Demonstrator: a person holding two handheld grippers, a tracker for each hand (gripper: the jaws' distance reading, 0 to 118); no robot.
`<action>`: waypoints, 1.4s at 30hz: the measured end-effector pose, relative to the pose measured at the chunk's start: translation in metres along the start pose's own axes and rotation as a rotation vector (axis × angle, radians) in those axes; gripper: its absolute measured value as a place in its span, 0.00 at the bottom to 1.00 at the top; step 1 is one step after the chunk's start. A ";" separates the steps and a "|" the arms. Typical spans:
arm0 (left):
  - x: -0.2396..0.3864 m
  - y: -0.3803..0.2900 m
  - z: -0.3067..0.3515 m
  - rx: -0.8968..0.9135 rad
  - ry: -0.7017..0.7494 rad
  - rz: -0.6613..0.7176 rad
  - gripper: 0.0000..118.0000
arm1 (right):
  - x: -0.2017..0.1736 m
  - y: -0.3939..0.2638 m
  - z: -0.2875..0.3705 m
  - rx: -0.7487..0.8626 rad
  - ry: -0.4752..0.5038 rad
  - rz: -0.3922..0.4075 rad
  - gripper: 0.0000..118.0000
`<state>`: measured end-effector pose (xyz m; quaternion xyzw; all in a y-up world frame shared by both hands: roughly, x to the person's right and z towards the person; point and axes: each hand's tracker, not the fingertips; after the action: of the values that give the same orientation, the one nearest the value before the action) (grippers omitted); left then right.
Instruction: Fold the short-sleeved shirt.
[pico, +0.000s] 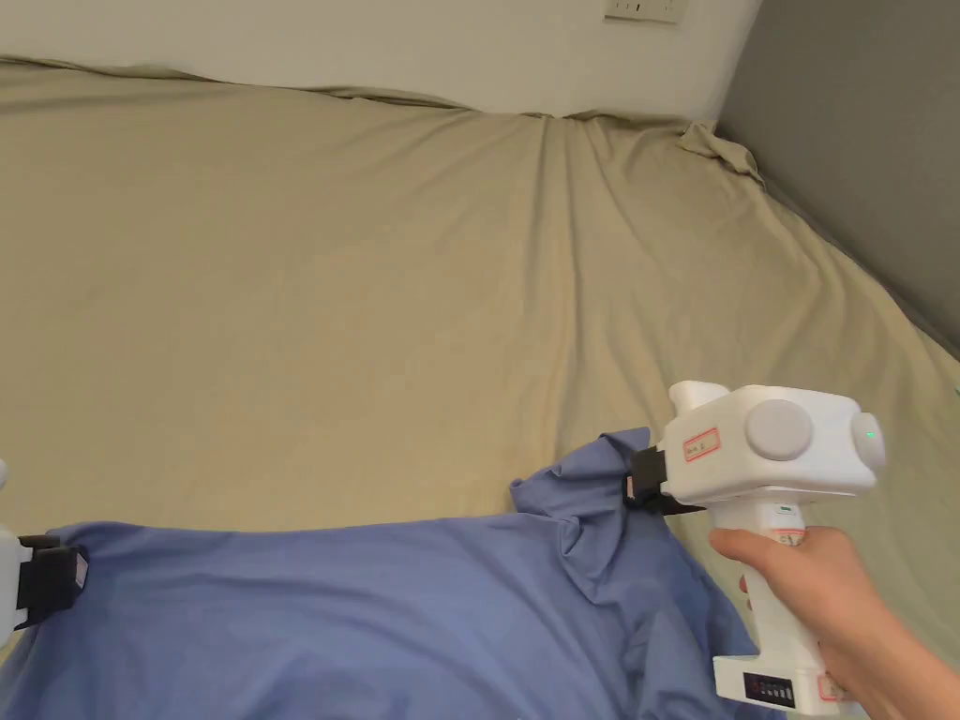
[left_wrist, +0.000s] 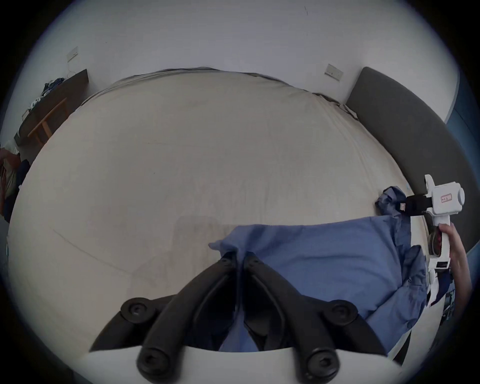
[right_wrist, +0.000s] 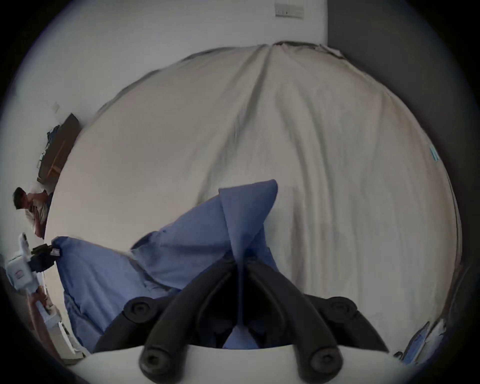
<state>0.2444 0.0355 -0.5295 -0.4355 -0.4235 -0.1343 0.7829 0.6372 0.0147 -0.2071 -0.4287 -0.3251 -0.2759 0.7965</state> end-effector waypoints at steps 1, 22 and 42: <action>-0.001 0.000 0.006 0.011 -0.010 0.014 0.03 | 0.000 -0.001 0.011 0.028 0.012 0.004 0.03; 0.018 -0.158 0.147 -0.016 0.181 -0.100 0.03 | 0.008 -0.282 0.223 0.234 -0.045 0.199 0.03; 0.016 -0.180 0.168 0.070 0.261 -0.105 0.53 | 0.003 -0.280 0.216 0.165 -0.061 0.128 0.81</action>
<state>0.0579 0.0664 -0.3706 -0.3639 -0.3447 -0.2157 0.8380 0.3771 0.0660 0.0273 -0.3896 -0.3430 -0.1834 0.8348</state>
